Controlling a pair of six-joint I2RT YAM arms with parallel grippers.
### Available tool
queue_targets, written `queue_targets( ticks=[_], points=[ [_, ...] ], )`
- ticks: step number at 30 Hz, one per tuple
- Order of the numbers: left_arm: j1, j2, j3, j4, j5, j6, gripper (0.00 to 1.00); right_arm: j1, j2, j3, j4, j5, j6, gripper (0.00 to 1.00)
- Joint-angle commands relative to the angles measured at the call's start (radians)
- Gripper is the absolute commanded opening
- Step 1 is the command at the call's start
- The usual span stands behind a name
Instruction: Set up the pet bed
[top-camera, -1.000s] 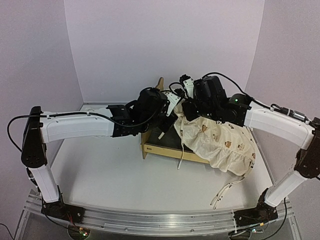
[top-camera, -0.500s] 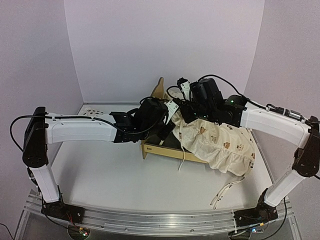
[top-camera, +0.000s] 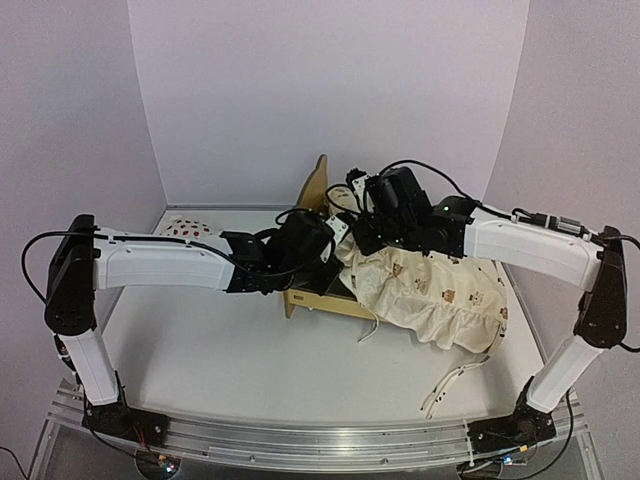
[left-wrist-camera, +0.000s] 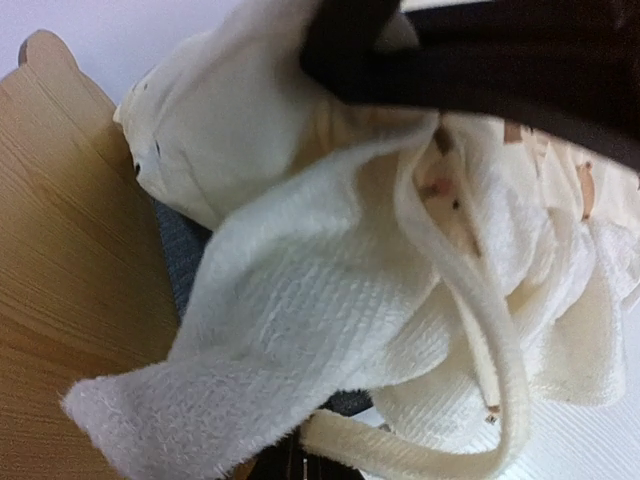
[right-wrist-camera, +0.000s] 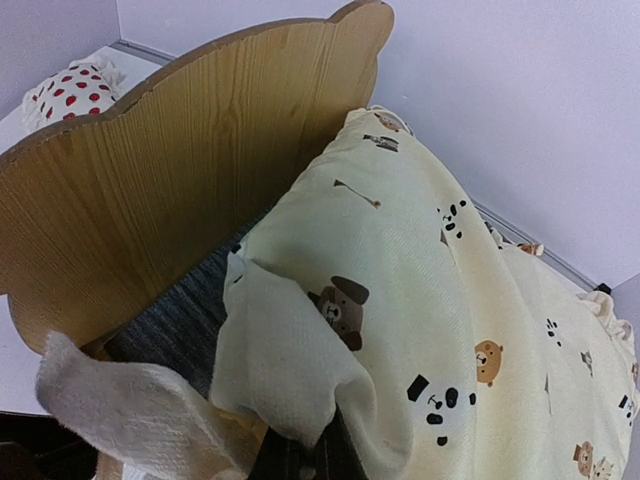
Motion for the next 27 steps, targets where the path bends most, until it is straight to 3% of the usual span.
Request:
queue_targets(
  ticks=[1,14,22,27],
  points=[
    [0.004,-0.029,-0.056,0.015,-0.009,-0.045,0.00,-0.002,0.024,0.040,0.029,0.017,0.023,0.00],
    [0.014,0.003,-0.093,0.003,-0.012,-0.098,0.03,-0.002,0.092,0.050,0.020,0.069,0.008,0.00],
    [0.018,-0.004,-0.012,-0.160,0.092,-0.162,0.42,-0.003,0.137,0.077,0.009,0.198,-0.006,0.00],
    [0.017,-0.075,0.014,-0.247,0.150,-0.209,0.55,-0.003,0.163,0.102,-0.007,0.251,-0.014,0.00]
  ],
)
